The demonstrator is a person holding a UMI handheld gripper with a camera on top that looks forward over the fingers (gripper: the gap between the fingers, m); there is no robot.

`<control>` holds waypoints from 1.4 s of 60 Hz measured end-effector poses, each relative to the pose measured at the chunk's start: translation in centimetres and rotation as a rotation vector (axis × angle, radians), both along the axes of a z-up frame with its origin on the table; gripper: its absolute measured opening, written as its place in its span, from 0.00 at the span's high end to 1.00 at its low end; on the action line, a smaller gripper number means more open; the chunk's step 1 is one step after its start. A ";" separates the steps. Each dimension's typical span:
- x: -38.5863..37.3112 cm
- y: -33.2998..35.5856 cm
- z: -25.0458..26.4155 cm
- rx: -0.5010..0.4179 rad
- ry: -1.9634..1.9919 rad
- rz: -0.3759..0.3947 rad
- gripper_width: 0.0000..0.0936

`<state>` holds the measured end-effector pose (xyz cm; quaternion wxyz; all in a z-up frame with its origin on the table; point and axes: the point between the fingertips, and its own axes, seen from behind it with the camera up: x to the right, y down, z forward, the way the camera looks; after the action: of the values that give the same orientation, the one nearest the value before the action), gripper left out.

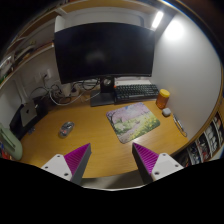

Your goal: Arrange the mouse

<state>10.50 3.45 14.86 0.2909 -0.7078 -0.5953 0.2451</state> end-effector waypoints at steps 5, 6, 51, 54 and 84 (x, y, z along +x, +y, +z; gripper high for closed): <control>-0.1 0.1 -0.1 0.010 0.000 0.000 0.08; -0.1 0.2 -0.1 0.017 0.002 0.002 0.08; -2.5 -16.2 -3.3 -0.037 0.029 0.238 0.08; -3.3 -17.5 -3.4 -0.042 0.052 0.241 0.07; -12.2 -23.4 -11.2 -0.008 0.106 0.198 0.08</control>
<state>-1.70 -19.95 3.63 0.2934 -0.6326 -0.6453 0.3120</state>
